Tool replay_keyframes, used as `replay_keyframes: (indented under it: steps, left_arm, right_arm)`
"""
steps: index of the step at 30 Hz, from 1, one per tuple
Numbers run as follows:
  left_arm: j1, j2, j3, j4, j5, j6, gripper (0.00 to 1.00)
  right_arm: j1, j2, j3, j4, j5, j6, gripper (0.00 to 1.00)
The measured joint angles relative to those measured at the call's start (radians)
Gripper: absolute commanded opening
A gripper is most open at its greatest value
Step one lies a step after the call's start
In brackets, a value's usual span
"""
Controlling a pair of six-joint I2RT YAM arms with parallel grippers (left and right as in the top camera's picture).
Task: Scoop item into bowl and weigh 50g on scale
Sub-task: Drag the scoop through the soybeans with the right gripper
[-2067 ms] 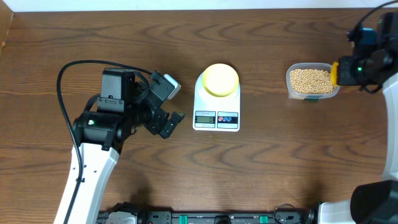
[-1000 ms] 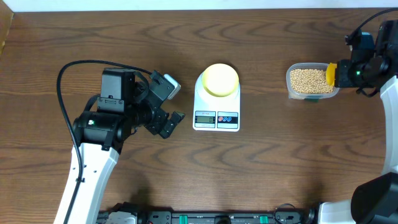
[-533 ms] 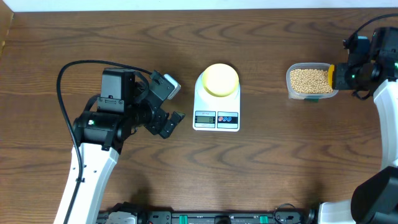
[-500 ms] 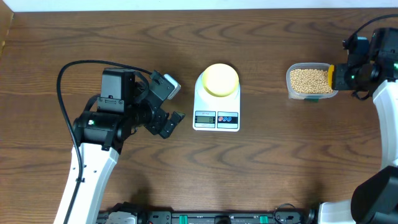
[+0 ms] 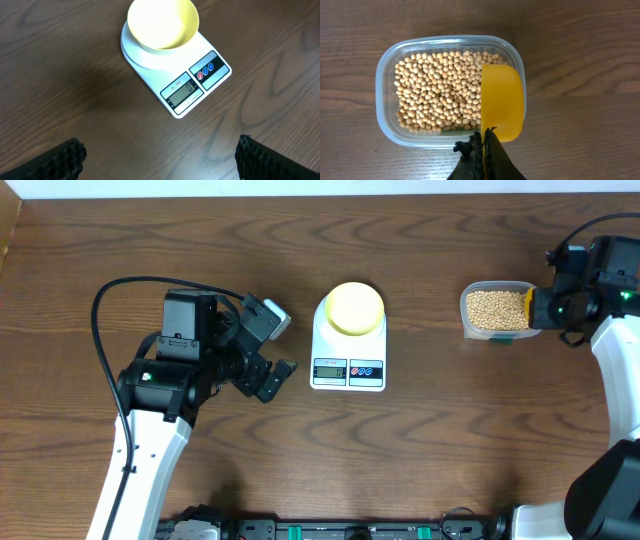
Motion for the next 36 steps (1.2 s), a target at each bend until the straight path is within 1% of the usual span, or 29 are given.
replay_keyframes:
  steps: [9, 22, 27, 36]
  left_arm:
    - [0.0, 0.0, 0.0, 0.0, 0.0, 0.0, 0.98]
    - [0.0, 0.0, 0.0, 0.0, 0.0, 0.0, 0.98]
    - [0.0, 0.0, 0.0, 0.0, 0.0, 0.0, 0.98]
    - [0.0, 0.0, 0.0, 0.0, 0.0, 0.0, 0.97]
  right_arm:
    - [0.0, 0.001, -0.09, 0.083, 0.012, 0.007, 0.01]
    - [0.0, 0.027, -0.118, 0.16, 0.012, 0.039, 0.01]
    - [0.0, 0.085, -0.119, 0.161, -0.048, 0.048, 0.01]
    - [0.001, 0.104, -0.122, 0.168, -0.151, 0.097, 0.01]
